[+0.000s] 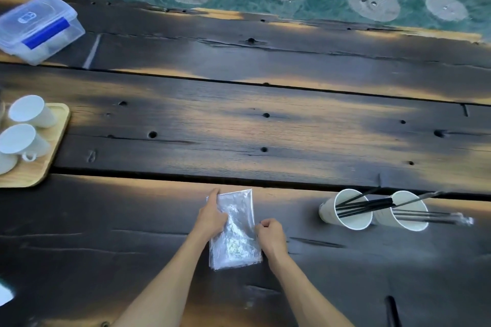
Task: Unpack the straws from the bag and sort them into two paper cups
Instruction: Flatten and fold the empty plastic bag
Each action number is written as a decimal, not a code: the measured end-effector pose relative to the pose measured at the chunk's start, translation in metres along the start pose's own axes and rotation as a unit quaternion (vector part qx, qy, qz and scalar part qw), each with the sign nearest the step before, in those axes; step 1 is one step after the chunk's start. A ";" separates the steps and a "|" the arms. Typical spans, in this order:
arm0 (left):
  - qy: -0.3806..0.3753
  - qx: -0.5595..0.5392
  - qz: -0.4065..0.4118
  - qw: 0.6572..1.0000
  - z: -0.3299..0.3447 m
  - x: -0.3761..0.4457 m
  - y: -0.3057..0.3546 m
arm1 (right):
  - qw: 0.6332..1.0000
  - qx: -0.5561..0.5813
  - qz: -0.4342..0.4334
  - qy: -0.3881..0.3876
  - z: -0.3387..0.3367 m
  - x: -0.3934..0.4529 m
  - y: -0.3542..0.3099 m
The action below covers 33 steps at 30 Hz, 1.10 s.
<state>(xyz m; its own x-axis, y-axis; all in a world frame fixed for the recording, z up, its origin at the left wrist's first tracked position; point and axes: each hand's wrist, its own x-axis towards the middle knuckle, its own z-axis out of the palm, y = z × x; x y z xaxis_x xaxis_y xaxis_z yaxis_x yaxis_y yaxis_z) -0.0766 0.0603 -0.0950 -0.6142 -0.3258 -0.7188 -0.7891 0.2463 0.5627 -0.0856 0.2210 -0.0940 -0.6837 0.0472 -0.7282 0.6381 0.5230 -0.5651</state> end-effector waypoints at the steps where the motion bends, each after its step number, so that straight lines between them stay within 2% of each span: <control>1: 0.001 -0.011 -0.004 1.000 -0.001 -0.001 0.001 | 1.000 0.014 -0.001 -0.013 0.000 0.003 -0.001; 5: 0.005 -0.065 -0.017 0.998 -0.003 -0.001 -0.003 | 0.997 0.053 0.003 -0.064 -0.001 0.006 -0.007; 9: 0.029 -0.109 0.002 0.994 -0.006 -0.004 -0.007 | 0.994 0.023 -0.069 -0.084 -0.006 0.009 -0.014; 11: 0.096 -0.065 0.058 0.992 -0.012 -0.011 -0.003 | 0.987 -0.026 -0.122 -0.096 -0.012 0.009 -0.022; 13: 0.155 -0.005 0.148 0.977 -0.020 -0.019 0.005 | 0.973 -0.090 -0.175 -0.119 -0.021 0.008 -0.033; 15: 0.171 0.041 0.223 0.959 -0.031 -0.023 0.014 | 0.955 -0.147 -0.219 -0.137 -0.030 0.003 -0.046; 16: 0.154 0.050 0.241 0.957 -0.038 -0.025 0.019 | 0.945 -0.166 -0.244 -0.142 -0.034 0.000 -0.052; 20: 0.024 -0.082 0.237 0.968 -0.065 -0.038 0.026 | 0.918 -0.211 -0.307 -0.132 -0.046 -0.016 -0.072; 24: 0.073 -0.169 0.207 0.961 -0.078 -0.057 0.017 | 0.898 -0.251 -0.349 -0.094 -0.064 -0.030 -0.080; 28: 0.077 -0.210 0.217 0.950 -0.083 -0.081 0.009 | 0.896 -0.223 -0.370 -0.105 -0.072 -0.045 -0.084; 30: 0.081 -0.255 0.221 0.938 -0.085 -0.095 0.008 | 0.902 -0.190 -0.365 -0.134 -0.073 -0.053 -0.086; 33: 0.093 -0.332 0.224 0.912 -0.093 -0.114 0.001 | 0.927 -0.074 -0.328 -0.167 -0.077 -0.064 -0.085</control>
<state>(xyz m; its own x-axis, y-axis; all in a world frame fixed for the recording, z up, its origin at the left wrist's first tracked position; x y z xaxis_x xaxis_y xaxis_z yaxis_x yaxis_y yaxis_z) -0.0065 0.0132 0.0254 -0.8136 -0.4922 -0.3094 -0.2441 -0.1938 0.9502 -0.1241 0.2390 0.0305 -0.7442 -0.5746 -0.3406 0.0521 0.4584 -0.8872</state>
